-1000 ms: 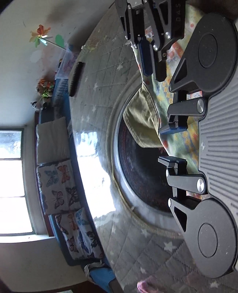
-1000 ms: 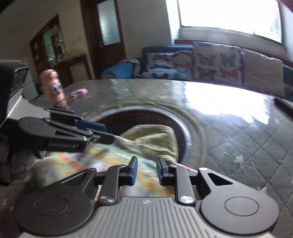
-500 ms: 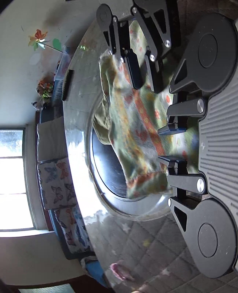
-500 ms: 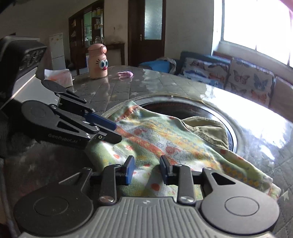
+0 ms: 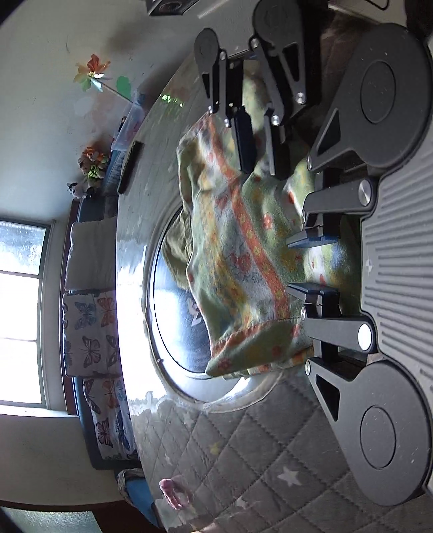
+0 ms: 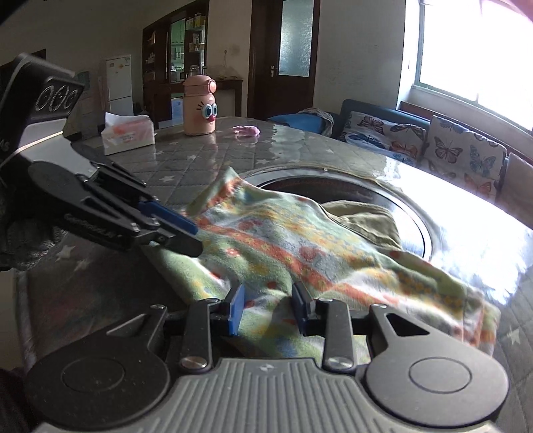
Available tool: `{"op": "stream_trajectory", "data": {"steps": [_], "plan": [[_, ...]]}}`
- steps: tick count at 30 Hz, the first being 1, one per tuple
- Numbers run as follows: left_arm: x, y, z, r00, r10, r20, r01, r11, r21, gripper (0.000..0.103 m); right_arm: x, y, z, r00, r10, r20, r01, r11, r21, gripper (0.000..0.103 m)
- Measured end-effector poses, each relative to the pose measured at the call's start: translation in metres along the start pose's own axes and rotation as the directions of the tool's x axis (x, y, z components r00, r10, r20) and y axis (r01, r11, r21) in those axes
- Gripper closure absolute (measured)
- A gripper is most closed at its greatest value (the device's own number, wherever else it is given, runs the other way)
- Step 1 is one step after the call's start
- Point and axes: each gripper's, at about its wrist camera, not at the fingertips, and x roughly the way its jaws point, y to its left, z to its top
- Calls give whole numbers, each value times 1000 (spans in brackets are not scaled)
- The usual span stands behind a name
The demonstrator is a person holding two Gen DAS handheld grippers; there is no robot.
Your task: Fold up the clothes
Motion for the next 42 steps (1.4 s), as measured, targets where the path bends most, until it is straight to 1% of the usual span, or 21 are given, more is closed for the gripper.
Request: {"op": "stream_trajectory", "data": {"steps": [3,5,7,11,14,15,18,23,26,29,34,36,37,38,39,41,42], "plan": [[-4,0,4,1000,10,-6,-10,1000,-8,78,-9,-1,-2,1000,7,6,-7,999,31,71],[-5,2,11,1000,27,11,-27,1000,-8,78,-15,-5,-2,1000,16,20,-17,997,75,72],[-1,7,17,999,41,18,-41,999,-9,78,-20,-9,-4,1000,7,28,-10,994,107,73],[14,17,20,997,73,-16,-73,997,-13,79,-27,-23,-17,1000,-23,17,20,985,172,74],[15,17,20,997,74,-11,-74,997,1,78,-39,-35,-30,998,-65,0,64,975,213,75],[15,17,19,997,76,-10,-76,997,5,78,-43,-38,-34,997,-80,-4,79,971,224,77],[16,15,19,997,79,-11,-79,997,8,78,-53,-50,-42,990,-137,-21,138,957,256,77],[14,15,25,996,94,-4,-94,995,15,78,-65,-67,-44,979,-197,-48,203,939,277,78],[15,18,33,995,96,14,-97,995,9,78,-60,-76,-32,977,-212,-33,213,934,286,77],[22,21,39,995,102,13,-102,995,5,78,-48,-86,-18,975,-220,-18,216,934,283,77],[38,31,47,994,111,-6,-111,994,-9,78,-19,-112,-6,973,-229,-40,230,919,322,77],[42,34,48,993,115,-11,-116,993,-14,78,-14,-120,-8,968,-245,-53,248,908,337,80],[44,35,48,993,117,-14,-117,993,-16,78,-12,-124,-9,966,-253,-59,257,903,345,88],[46,37,48,993,119,-16,-119,993,-17,78,-9,-127,-10,963,-261,-66,267,897,353,93],[47,38,48,993,119,-17,-119,993,-19,78,-7,-131,-11,961,-268,-72,276,891,361,93],[47,38,48,993,116,-15,-116,993,-19,78,-8,-134,-11,944,-317,-95,329,870,367,93],[48,37,50,993,116,-13,-117,993,-18,78,-10,-134,-11,940,-328,-93,339,866,367,93]]}}
